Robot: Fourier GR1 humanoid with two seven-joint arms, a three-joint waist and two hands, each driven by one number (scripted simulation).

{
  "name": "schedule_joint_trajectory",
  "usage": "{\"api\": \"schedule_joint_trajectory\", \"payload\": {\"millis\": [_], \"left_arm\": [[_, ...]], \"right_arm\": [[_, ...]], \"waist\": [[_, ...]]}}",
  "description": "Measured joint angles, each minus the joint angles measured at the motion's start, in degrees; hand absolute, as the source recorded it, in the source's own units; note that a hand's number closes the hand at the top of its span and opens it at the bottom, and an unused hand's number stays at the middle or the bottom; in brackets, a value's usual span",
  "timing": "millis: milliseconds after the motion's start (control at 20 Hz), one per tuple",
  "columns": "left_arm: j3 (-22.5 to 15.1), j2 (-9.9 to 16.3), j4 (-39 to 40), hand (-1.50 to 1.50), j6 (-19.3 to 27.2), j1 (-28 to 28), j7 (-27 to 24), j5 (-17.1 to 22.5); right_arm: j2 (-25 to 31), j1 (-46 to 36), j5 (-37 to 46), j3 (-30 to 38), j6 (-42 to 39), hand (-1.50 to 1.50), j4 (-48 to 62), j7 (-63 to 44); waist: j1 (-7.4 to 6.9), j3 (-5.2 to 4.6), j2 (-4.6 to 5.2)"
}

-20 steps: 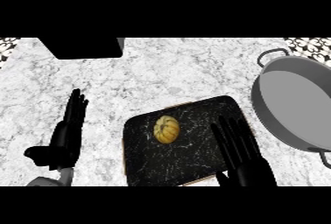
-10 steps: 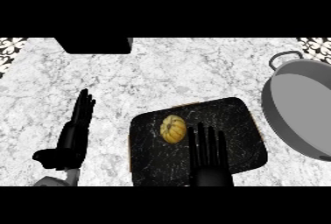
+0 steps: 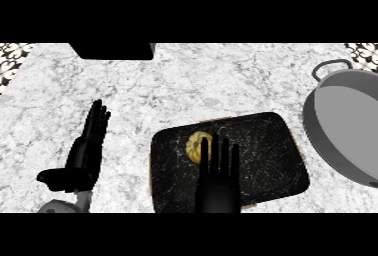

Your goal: Pick the squash from the tray and place it in the pot

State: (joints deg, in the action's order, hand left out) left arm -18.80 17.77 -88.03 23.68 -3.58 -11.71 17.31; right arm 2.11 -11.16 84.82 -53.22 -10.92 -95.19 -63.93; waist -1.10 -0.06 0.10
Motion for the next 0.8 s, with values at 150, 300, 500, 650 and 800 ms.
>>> {"api": "schedule_joint_trajectory", "payload": {"millis": [150, 300, 500, 650, 800], "left_arm": [[0.6, 0.1, 0.1, 0.00, -0.9, 0.0, 0.1, 0.0], [0.5, -0.4, -0.8, 0.00, -0.3, 0.1, 1.3, -0.8], [0.9, -1.2, -0.8, 0.00, -0.3, -0.1, 1.7, -1.5], [0.8, -1.4, -1.8, 0.00, -0.3, 0.5, 2.3, -2.2], [1.1, -1.9, -1.3, 0.00, -0.8, 1.2, 1.3, -2.6]], "right_arm": [[-0.6, -3.4, -3.4, -0.1, 0.5, -1.50, 3.1, -1.2], [-0.9, -5.7, -5.2, 0.3, 1.1, -1.50, 6.0, -1.5], [-1.2, -8.4, -7.3, 0.8, 2.0, -1.50, 8.6, -1.9], [-1.4, -9.5, -8.4, 0.9, 3.3, -1.50, 11.1, -2.0], [-1.4, -10.4, -9.1, 1.4, 4.0, -1.50, 12.3, -2.1]], "waist": [[0.06, 0.03, 0.01], [0.18, 0.04, -0.04], [0.28, 0.05, -0.10], [0.26, 0.02, -0.27], [0.38, -0.02, -0.34]]}}
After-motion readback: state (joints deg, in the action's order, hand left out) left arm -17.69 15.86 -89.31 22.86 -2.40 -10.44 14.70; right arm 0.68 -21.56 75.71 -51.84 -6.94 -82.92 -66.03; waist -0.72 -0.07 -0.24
